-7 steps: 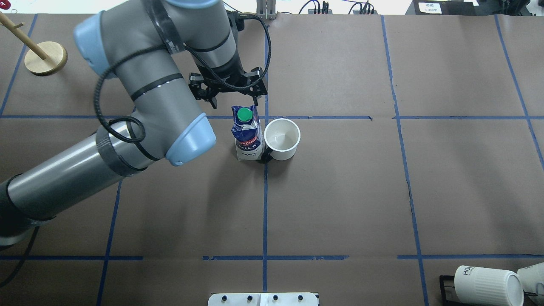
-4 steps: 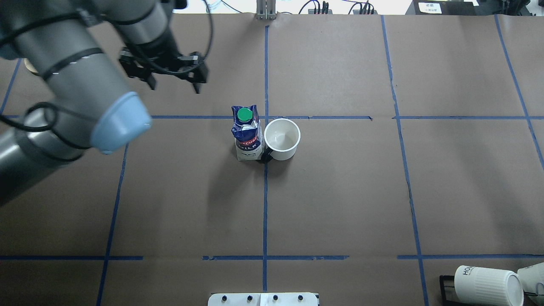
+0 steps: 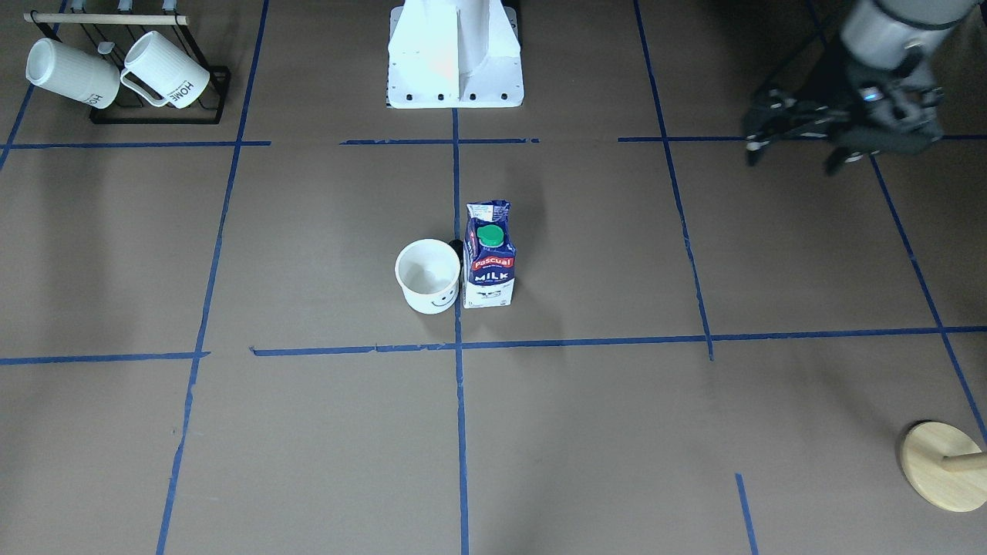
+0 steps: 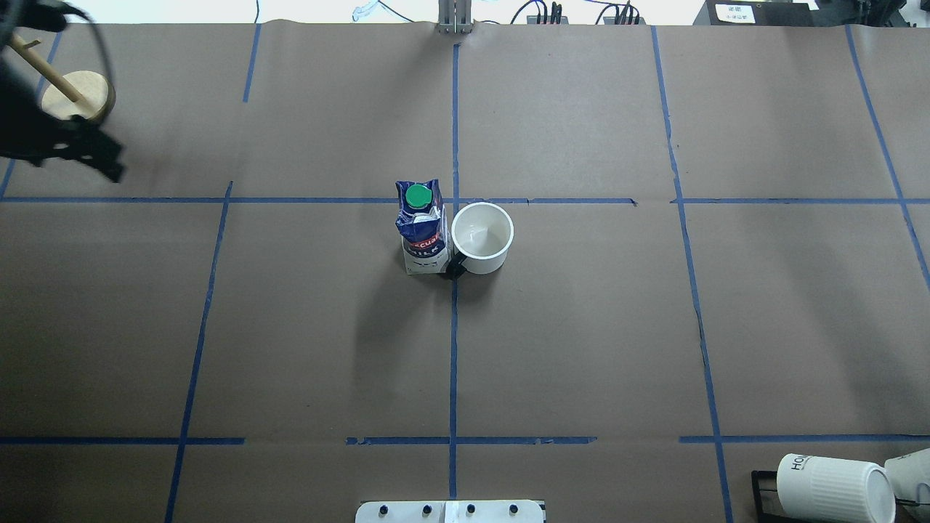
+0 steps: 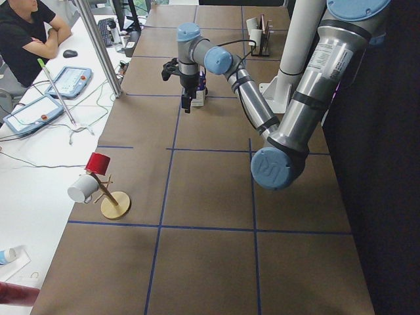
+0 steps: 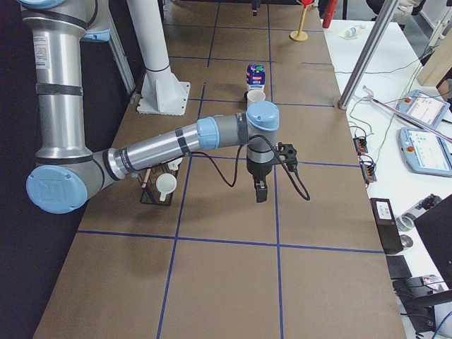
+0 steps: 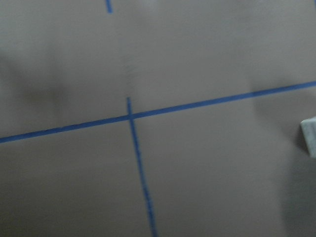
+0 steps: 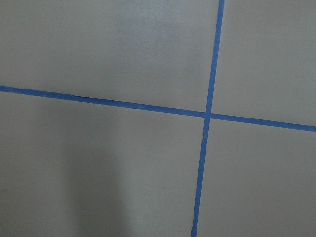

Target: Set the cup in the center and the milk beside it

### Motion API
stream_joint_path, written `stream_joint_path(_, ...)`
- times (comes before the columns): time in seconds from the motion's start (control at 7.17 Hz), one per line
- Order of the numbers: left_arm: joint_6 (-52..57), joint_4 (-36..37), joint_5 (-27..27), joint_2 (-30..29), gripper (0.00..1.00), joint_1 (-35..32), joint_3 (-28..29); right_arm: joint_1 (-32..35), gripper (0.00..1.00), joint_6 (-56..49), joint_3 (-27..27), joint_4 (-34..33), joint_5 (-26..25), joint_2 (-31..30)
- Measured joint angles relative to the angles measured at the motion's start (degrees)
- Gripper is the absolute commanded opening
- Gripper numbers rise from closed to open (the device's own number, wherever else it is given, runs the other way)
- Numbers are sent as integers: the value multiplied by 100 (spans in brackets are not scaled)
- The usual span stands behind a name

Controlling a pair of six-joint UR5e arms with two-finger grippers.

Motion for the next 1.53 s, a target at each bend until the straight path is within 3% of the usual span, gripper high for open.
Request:
stream_joint_path(0.28, 1236, -11, -324, 642, 100, -1052, 325, 9, 100, -6, -89, -5, 83, -52)
stream_joint_path(0.7, 3362, -287, -890, 880, 100, -2401, 2058, 248, 100, -519, -156, -1, 227, -445)
stream_joint_path(1.12, 3691, -1503, -923, 1301, 100, -2614, 3102, 745, 100, -1069, -524, 3, 433, -700)
stream_joint_path(1.53, 3701, -1726, -936, 1354, 100, -2626, 3576, 816, 100, -1145, -760, 10, 440, -643)
